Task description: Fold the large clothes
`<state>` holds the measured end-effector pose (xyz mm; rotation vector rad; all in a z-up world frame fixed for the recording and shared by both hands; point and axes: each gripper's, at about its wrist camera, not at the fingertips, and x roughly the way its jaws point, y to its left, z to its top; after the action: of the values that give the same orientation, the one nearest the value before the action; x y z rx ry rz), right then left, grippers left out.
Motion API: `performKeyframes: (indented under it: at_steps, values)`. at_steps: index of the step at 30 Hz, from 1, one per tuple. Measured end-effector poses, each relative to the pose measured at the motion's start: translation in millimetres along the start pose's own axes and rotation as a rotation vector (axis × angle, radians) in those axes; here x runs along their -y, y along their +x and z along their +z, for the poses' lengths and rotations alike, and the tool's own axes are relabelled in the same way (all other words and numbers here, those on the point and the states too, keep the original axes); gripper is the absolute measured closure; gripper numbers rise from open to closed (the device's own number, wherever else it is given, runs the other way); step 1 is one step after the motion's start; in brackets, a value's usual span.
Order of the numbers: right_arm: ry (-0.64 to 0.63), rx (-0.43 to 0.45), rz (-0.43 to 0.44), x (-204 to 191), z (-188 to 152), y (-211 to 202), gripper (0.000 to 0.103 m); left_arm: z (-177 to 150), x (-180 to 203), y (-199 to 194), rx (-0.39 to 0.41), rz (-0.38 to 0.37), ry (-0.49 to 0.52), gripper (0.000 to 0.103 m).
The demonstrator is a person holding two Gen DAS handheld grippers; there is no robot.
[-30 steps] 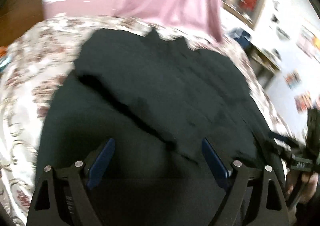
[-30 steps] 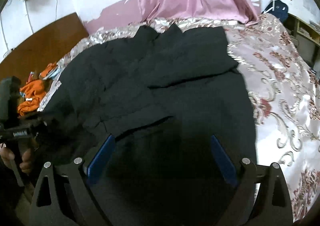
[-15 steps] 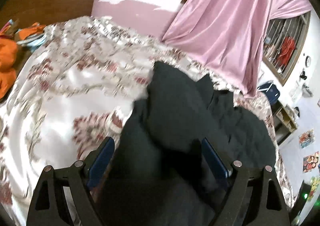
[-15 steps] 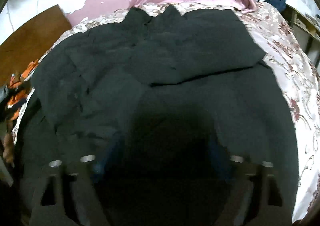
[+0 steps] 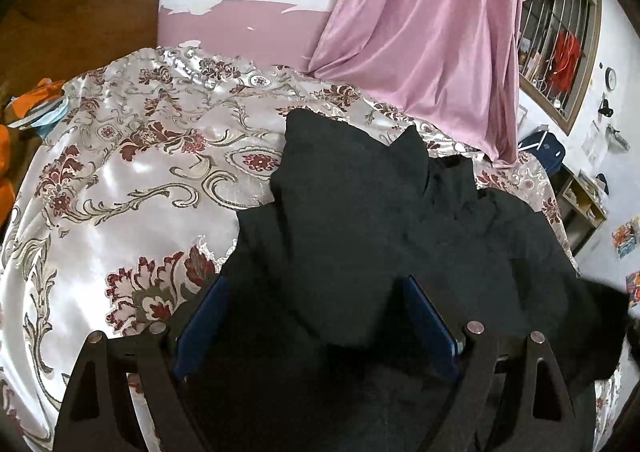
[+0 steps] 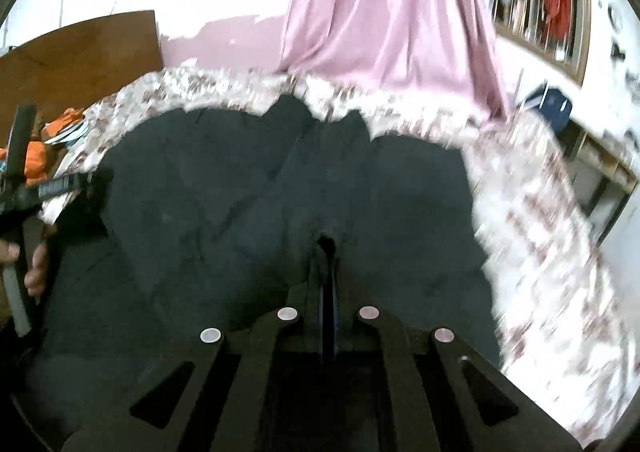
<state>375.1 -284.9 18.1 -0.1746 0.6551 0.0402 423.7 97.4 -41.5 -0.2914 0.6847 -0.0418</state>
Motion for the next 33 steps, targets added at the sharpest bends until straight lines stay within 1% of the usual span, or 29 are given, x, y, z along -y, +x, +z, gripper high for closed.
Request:
performKeyframes:
  at_steps: [3,6,8,10,11,12,13,14,15,16,17,18,19,20,21,22,24,26,27,28,29,30,32,33]
  values:
    - [-0.029,0.036,-0.052,11.2,19.6,-4.0,0.1,1.2,2.1,0.0,0.01,-0.008,0.005,0.015]
    - [-0.057,0.054,-0.1,19.5,41.3,6.4,0.1,1.5,8.1,8.5,0.002,0.01,0.022,0.014]
    - [-0.03,0.025,-0.104,28.4,47.6,23.4,0.1,-1.3,12.8,18.1,-0.026,0.048,0.044,0.012]
    - [0.018,-0.026,-0.07,34.4,45.2,48.4,0.1,-5.7,19.2,31.3,-0.079,0.1,0.094,0.009]
    - [0.029,-0.08,-0.061,35.4,39.9,65.5,0.096,-7.7,23.3,33.6,-0.086,0.118,0.124,0.009]
    - [0.025,-0.119,-0.081,34.1,34.4,75.9,0.094,-9.1,26.6,33.4,-0.081,0.128,0.148,0.007]
    - [0.02,-0.156,-0.11,32.6,28.5,83.1,0.089,-9.6,28.4,32.4,-0.076,0.13,0.158,0.006]
    - [0.024,-0.165,-0.121,32.8,24.3,84.8,0.08,-10.1,29.1,31.9,-0.073,0.129,0.163,0.006]
    - [0.034,-0.145,-0.114,33.2,22.4,81.0,0.073,-10.0,28.5,30.9,-0.07,0.124,0.158,0.006]
    - [0.044,-0.124,-0.113,34.0,22.2,76.4,0.054,-9.1,26.8,28.4,-0.057,0.111,0.147,0.006]
    - [0.06,-0.084,-0.122,34.0,23.1,68.0,0.039,-8.2,25.3,24.2,-0.034,0.094,0.13,0.006]
    - [0.068,-0.029,-0.127,32.4,25.2,58.5,0.037,-7.1,21.5,13.6,0.029,0.046,0.091,0.006]
    - [0.064,0.007,-0.104,29.7,27.9,53.1,0.036,-6.2,19.1,2.9,0.094,-0.022,0.059,0.006]
    - [0.05,0.023,-0.051,24.6,31.2,51.4,0.036,-4.4,20.0,-6.4,0.15,-0.088,0.047,0.006]
    - [0.034,0.02,-0.001,19.1,32.9,53.4,0.036,-3.0,23.3,-10.3,0.173,-0.11,0.056,0.006]
    - [0.015,0.005,0.032,12.2,32.9,57.7,0.037,-0.2,31.1,-11.7,0.182,-0.108,0.081,0.006]
    - [-0.022,-0.053,0.087,-5.8,30.0,72.3,0.037,2.8,46.5,-4.5,0.15,-0.096,0.144,0.006]
    - [-0.036,-0.085,0.123,-16.6,22.5,82.0,0.04,0.6,63.2,11.8,0.073,-0.065,0.225,0.006]
    - [-0.039,-0.101,0.126,-19.4,18.8,86.5,0.042,-2.2,69.9,21.7,0.027,-0.034,0.263,0.006]
    - [-0.037,-0.132,0.126,-20.9,13.2,92.9,0.047,-6.9,76.8,36.7,-0.041,0.022,0.31,0.006]
    - [-0.034,-0.153,0.123,-19.1,8.8,97.5,0.05,-10.3,79.5,47.5,-0.087,0.068,0.34,0.006]
    - [-0.03,-0.175,0.114,-16.1,2.2,100.9,0.05,-18.0,85.0,60.7,-0.129,0.132,0.388,0.006]
    - [0.006,-0.226,0.095,-5.5,-9.3,113.3,0.054,-26.4,93.2,63.3,-0.115,0.173,0.44,0.004]
    - [0.035,-0.239,0.11,-1.7,-14.6,118.0,0.054,-28.4,96.7,63.2,-0.111,0.188,0.458,0.003]
